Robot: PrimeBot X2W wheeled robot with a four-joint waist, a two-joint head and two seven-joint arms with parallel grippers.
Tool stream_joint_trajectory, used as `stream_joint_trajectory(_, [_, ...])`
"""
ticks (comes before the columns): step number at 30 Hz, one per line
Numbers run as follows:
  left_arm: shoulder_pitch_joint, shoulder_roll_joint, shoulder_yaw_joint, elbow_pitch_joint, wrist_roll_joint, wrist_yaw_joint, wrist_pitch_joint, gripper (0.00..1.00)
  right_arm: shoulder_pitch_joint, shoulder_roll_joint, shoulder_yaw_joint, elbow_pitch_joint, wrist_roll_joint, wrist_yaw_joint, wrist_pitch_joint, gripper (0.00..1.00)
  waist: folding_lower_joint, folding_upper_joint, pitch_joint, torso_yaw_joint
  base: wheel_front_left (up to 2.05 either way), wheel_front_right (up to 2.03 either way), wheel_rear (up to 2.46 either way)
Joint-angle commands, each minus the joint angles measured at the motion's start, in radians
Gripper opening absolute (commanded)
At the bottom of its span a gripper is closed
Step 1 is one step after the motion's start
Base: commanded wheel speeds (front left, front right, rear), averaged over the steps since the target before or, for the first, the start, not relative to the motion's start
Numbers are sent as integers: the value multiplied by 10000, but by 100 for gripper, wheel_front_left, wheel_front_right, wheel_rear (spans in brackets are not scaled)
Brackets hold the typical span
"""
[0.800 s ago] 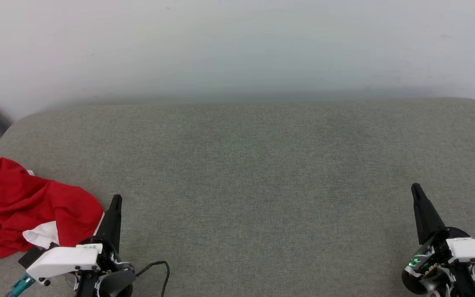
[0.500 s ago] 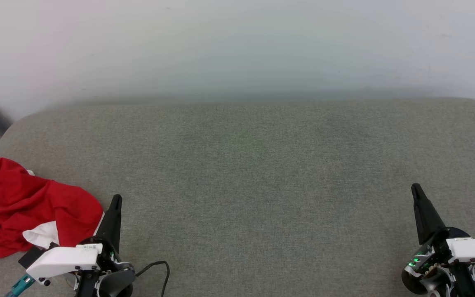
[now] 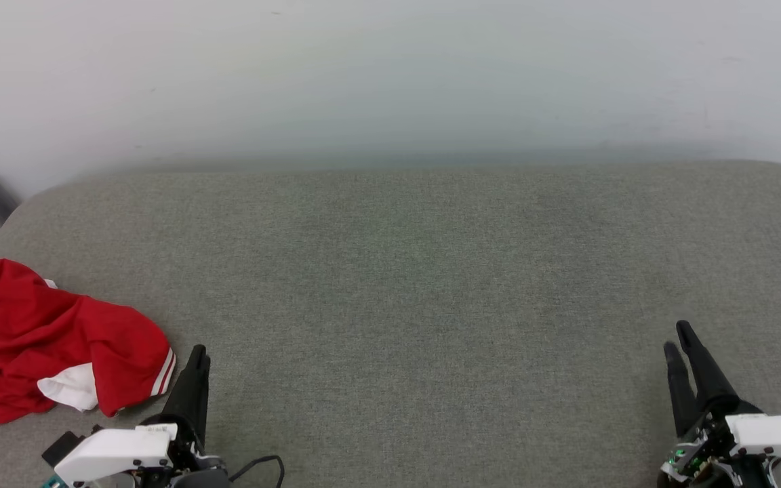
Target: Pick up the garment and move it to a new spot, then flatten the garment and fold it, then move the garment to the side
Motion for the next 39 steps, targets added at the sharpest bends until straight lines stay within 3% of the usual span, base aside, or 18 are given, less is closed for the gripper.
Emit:
stream_joint_trajectory(1, [-35, 4, -27, -110, 22, 0, -65, 100, -20, -4, 9, -71, -20, 0, -64, 100, 0, 0, 2, 0, 0, 0, 0])
stream_joint_trajectory(9, [10, 8, 49, -425, 713, -3, -472, 100, 99, -7, -77, -248, -906, 0, -471, 100, 0, 0, 14, -3, 0, 0, 0])
stream_joint_trajectory(29, [130, 16, -376, -1614, 5782, 1074, -1378, 100, 456, -15, 202, -1575, -6345, 0, -1376, 100, 0, 0, 100, -8, 0, 0, 0])
stream_joint_trajectory(39, [253, 137, -809, -1853, 7589, 1452, -1740, 100, 641, -19, 338, -1796, -8341, 0, -1741, 100, 0, 0, 129, -17, 0, 0, 0])
